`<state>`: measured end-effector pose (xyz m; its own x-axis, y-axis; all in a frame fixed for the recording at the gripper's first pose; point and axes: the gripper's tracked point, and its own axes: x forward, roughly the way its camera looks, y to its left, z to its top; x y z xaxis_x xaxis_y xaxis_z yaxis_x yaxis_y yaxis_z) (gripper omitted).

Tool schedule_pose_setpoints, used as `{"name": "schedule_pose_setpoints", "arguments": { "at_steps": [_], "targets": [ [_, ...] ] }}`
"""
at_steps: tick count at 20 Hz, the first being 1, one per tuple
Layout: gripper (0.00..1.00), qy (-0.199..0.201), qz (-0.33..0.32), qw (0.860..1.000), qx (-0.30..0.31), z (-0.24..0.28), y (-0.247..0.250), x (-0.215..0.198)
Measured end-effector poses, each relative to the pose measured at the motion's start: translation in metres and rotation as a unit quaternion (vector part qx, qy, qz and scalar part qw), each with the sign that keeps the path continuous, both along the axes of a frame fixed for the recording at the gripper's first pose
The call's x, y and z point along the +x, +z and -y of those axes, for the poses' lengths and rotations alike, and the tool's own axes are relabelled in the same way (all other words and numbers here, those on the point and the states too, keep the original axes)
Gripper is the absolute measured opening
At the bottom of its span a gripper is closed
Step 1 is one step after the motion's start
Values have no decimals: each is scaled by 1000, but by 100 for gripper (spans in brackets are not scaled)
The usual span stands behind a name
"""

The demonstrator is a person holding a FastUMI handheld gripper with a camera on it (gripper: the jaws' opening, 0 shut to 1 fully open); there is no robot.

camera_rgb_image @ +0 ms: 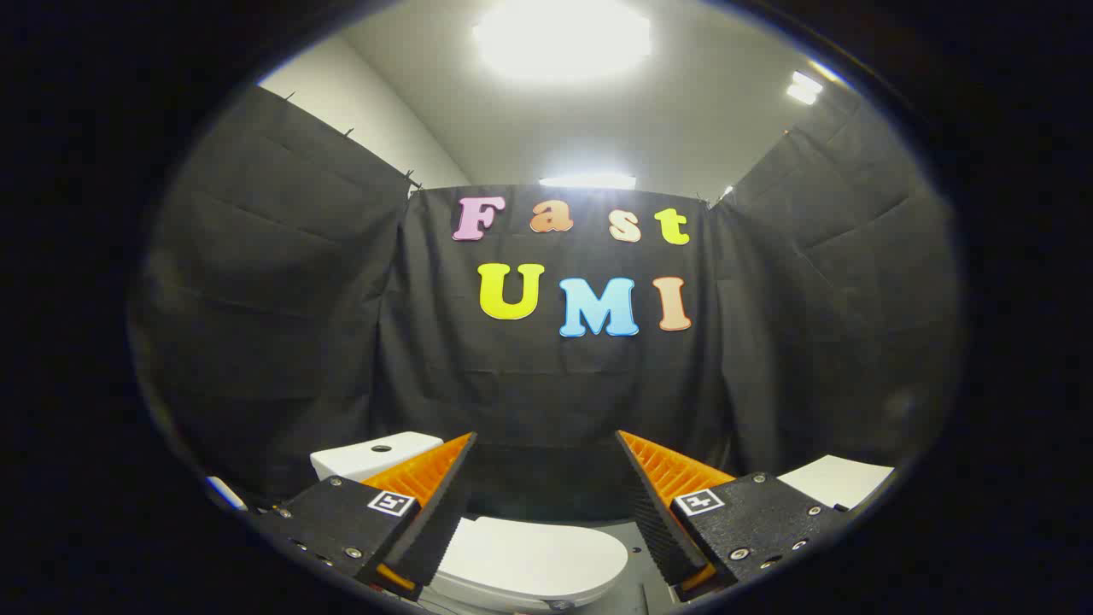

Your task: Open the toilet lid.

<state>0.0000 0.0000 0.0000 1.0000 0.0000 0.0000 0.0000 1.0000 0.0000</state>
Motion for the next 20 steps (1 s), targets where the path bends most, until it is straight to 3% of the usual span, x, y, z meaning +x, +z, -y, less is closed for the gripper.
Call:
{"name": "schedule_pose_setpoints", "arguments": {
  "at_steps": [2,9,14,20],
  "targets": [
    [95,-28,-2,999,-25,5,-6,5],
    [94,-3,3,999,-53,-30,-19,29],
    [94,3,-28,998,-50,-45,-50,42],
    [94,6,-44,999,0,-58,-68,57]
  ]
}}
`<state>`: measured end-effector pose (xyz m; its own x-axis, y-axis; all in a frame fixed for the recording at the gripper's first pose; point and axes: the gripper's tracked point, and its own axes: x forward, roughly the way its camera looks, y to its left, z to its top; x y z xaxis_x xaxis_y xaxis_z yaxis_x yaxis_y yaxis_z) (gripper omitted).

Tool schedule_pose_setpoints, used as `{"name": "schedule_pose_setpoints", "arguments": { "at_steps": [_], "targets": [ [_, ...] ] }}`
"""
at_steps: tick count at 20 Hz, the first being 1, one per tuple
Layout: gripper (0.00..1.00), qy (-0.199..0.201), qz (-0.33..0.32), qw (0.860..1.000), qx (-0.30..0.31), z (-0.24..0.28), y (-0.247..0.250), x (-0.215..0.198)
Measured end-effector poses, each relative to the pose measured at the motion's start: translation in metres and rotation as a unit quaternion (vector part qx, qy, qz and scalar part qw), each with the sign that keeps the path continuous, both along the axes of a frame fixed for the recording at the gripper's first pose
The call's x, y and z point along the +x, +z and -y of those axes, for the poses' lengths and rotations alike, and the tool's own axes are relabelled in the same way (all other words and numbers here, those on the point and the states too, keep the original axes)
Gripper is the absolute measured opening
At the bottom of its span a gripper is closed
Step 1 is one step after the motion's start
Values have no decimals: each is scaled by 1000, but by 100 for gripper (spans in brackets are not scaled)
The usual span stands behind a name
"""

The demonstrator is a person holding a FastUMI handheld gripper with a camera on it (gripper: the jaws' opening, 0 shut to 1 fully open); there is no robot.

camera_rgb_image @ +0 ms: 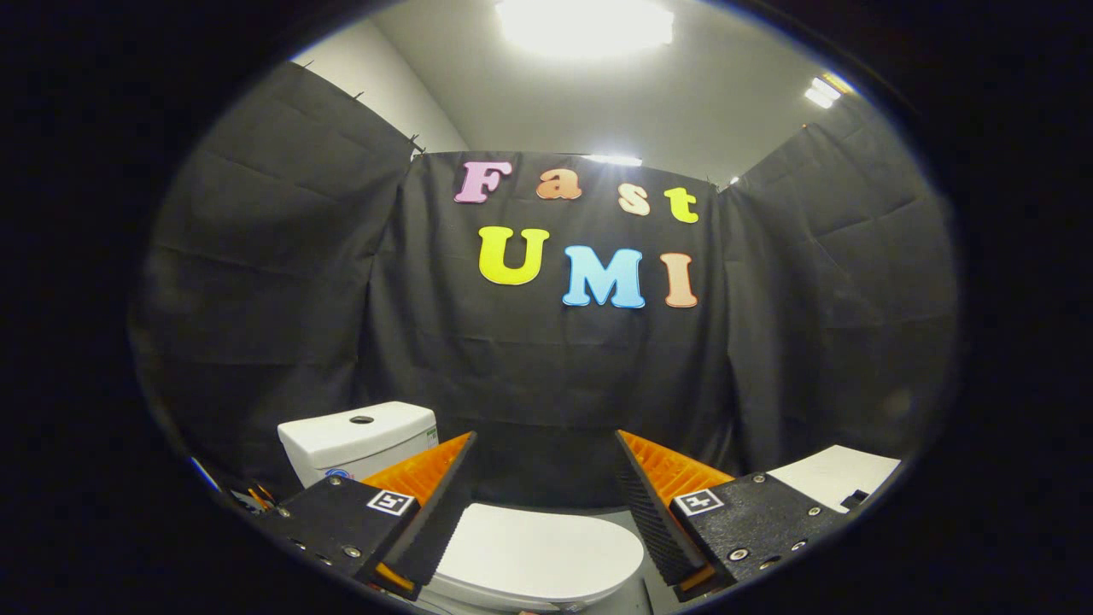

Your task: Open the toilet lid.

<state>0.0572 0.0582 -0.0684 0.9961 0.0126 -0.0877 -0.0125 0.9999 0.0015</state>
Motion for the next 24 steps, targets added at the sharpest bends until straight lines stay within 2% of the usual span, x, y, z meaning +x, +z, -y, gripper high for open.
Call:
{"name": "schedule_pose_setpoints", "arguments": {
  "at_steps": [6,12,14,17,24],
  "targets": [
    [95,7,-3,999,44,-11,-34,7],
    [95,24,-55,990,129,-24,-126,-12],
    [95,14,-80,984,157,-22,-159,-20],
    [96,-13,-130,971,202,-16,-212,-33],
    [95,-61,-227,923,305,1,-304,-70]
  ]
}}
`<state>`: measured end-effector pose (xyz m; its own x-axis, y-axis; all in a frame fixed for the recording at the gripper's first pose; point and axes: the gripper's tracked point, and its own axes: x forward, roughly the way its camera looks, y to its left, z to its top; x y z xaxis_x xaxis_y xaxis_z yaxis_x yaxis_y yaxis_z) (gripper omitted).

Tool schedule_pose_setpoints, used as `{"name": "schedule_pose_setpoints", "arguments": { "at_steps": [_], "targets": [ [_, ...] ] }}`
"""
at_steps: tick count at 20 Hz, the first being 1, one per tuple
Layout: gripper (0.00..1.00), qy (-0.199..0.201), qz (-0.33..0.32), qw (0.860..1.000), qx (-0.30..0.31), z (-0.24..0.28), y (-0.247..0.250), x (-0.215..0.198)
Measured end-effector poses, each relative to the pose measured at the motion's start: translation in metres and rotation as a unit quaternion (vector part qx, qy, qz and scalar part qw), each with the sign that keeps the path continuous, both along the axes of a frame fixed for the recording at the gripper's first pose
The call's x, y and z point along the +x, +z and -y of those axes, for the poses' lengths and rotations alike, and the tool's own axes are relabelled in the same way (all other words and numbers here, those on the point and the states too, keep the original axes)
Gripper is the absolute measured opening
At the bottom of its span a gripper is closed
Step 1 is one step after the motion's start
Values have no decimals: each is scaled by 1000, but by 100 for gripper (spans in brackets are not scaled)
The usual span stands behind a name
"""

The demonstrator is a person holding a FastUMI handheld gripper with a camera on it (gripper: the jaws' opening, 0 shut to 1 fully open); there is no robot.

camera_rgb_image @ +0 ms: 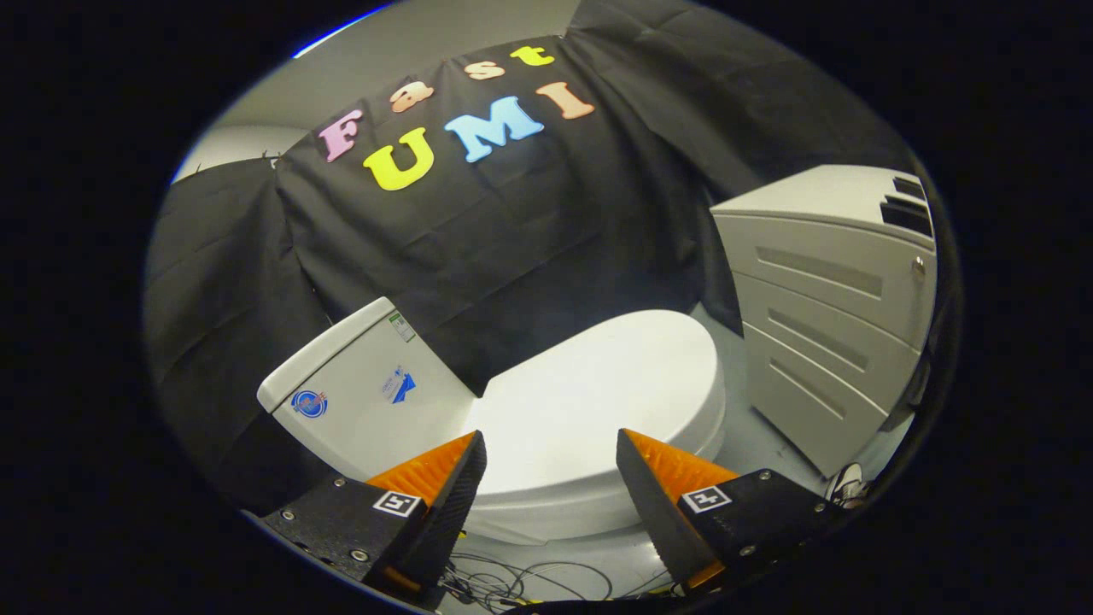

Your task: Open the toilet lid.

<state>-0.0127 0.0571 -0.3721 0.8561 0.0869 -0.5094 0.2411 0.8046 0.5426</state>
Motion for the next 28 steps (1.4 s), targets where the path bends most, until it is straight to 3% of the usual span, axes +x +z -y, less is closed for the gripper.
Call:
{"name": "schedule_pose_setpoints", "arguments": {
  "at_steps": [4,9,14,18,20,23,27,28],
  "targets": [
    [95,-35,-49,997,55,17,-45,-21],
    [94,-78,-84,988,103,42,-82,-19],
    [95,-112,-117,973,165,44,-117,-17],
    [88,-147,-103,957,227,47,-129,-6],
    [82,-171,-91,946,259,50,-135,-1],
    [55,-195,-83,932,294,54,-145,3],
    [20,-201,-82,925,312,57,-150,2],
    [17,-198,-78,924,317,56,-149,1]
  ]
}}
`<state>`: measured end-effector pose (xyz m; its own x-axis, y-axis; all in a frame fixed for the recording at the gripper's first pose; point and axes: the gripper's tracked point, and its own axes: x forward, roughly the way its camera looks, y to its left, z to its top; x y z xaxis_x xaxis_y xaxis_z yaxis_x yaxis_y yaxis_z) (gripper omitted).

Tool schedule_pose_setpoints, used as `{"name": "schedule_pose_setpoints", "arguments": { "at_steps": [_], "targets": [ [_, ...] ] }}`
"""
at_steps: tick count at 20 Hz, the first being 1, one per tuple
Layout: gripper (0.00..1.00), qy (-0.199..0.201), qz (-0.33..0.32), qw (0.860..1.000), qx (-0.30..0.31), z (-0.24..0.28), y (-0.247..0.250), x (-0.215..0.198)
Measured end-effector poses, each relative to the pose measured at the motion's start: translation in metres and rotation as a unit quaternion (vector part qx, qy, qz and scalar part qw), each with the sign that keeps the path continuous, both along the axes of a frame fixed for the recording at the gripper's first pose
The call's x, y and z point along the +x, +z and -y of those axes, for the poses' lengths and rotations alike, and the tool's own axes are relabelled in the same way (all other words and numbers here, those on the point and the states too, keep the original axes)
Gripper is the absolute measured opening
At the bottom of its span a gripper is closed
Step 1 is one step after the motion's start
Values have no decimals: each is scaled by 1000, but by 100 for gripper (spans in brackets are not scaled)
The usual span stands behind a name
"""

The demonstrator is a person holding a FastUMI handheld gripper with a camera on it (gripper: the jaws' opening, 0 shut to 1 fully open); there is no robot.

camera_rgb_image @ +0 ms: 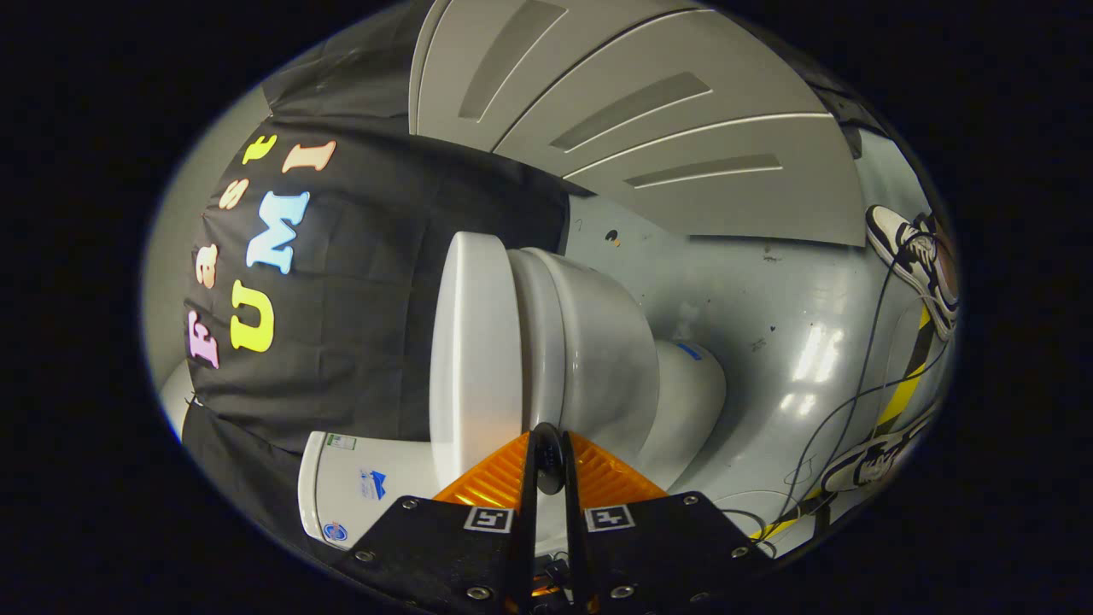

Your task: Open the toilet lid.

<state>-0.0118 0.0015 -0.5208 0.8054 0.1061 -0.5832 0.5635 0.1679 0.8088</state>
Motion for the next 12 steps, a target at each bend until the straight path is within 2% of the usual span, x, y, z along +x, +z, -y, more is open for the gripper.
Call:
{"name": "schedule_pose_setpoints", "arguments": {
  "at_steps": [5,12],
  "targets": [
    [0,-7,15,1000,-14,3,7,2],
    [0,2,-7,1000,-28,0,11,0]
  ]
}}
